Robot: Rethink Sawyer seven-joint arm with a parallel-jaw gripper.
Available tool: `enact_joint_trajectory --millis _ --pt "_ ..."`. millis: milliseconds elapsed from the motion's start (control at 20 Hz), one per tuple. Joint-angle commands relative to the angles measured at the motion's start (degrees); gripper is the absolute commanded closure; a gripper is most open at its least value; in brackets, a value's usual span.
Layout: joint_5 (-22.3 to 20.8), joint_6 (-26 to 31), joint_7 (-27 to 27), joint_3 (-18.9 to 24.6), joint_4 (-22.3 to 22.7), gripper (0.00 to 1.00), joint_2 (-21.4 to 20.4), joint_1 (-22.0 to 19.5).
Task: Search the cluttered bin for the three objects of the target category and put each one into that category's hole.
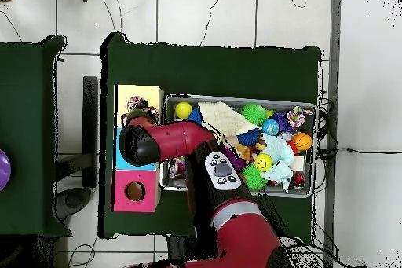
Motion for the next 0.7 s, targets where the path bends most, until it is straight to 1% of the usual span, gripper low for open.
enact_joint_trajectory --millis 50,150,350,400,700 --pt "-3.5 4.1 2.0 4.7 2.8 1.00 4.8 0.9" --pt "-3.8 3.6 2.2 4.5 3.0 1.00 4.7 1.0" --pt "-3.7 4.3 1.9 4.4 2.7 1.00 4.6 1.1" --pt "-3.7 4.3 1.9 4.4 2.7 0.00 4.7 1.2" --pt "-3.8 4.9 1.6 4.4 2.5 0.00 4.6 1.3"
